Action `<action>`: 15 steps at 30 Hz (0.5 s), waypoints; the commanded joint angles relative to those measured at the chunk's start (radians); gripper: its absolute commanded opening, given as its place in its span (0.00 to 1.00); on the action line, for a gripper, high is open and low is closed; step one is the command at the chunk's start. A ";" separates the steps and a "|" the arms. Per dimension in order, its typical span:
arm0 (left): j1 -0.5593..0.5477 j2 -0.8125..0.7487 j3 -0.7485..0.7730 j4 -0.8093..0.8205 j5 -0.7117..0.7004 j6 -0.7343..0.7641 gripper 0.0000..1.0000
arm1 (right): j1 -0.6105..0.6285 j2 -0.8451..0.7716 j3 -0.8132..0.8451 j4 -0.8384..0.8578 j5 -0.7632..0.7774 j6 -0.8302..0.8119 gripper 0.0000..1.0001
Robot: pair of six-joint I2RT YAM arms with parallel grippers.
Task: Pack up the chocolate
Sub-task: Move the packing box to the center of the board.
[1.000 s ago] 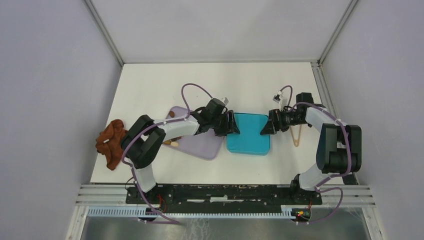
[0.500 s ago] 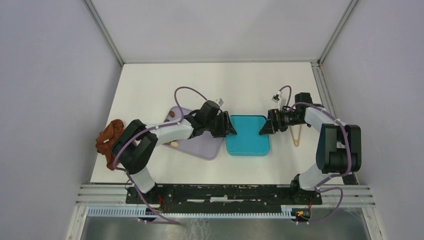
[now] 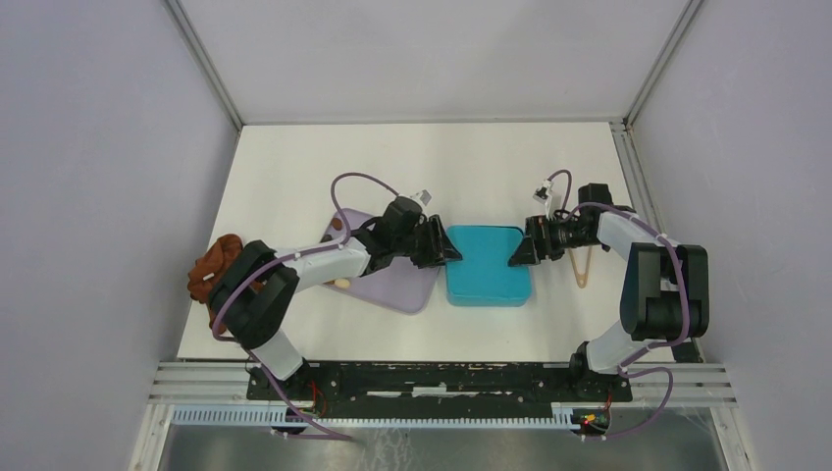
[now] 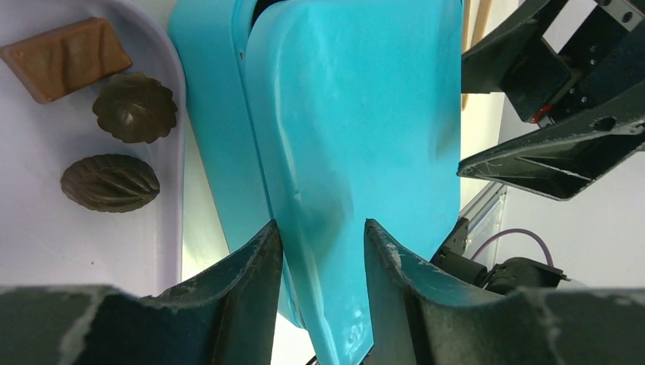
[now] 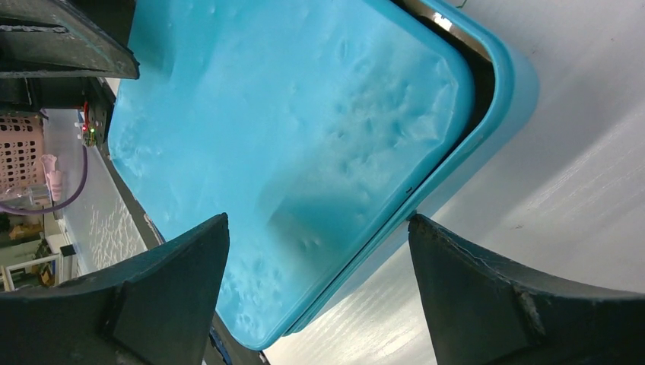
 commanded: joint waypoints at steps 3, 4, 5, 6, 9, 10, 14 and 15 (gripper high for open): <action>-0.010 -0.094 -0.028 0.218 0.081 -0.073 0.48 | 0.022 -0.018 -0.017 -0.004 -0.051 -0.005 0.92; -0.009 -0.098 -0.036 0.232 0.085 -0.079 0.48 | 0.022 -0.016 -0.017 -0.004 -0.050 -0.006 0.92; -0.009 -0.101 -0.044 0.247 0.090 -0.088 0.48 | 0.022 -0.017 -0.018 -0.006 -0.049 -0.007 0.92; -0.009 -0.105 -0.054 0.261 0.093 -0.095 0.47 | 0.022 -0.017 -0.018 -0.006 -0.049 -0.008 0.92; -0.009 -0.118 -0.075 0.285 0.094 -0.111 0.47 | 0.023 -0.018 -0.018 -0.008 -0.049 -0.010 0.92; -0.009 -0.122 -0.080 0.286 0.091 -0.115 0.47 | 0.022 -0.019 -0.018 -0.008 -0.049 -0.010 0.92; -0.004 -0.119 -0.096 0.310 0.101 -0.133 0.47 | 0.026 -0.019 -0.017 -0.007 -0.049 -0.011 0.93; -0.005 -0.113 -0.096 0.317 0.105 -0.137 0.46 | 0.026 -0.019 -0.017 -0.007 -0.050 -0.011 0.93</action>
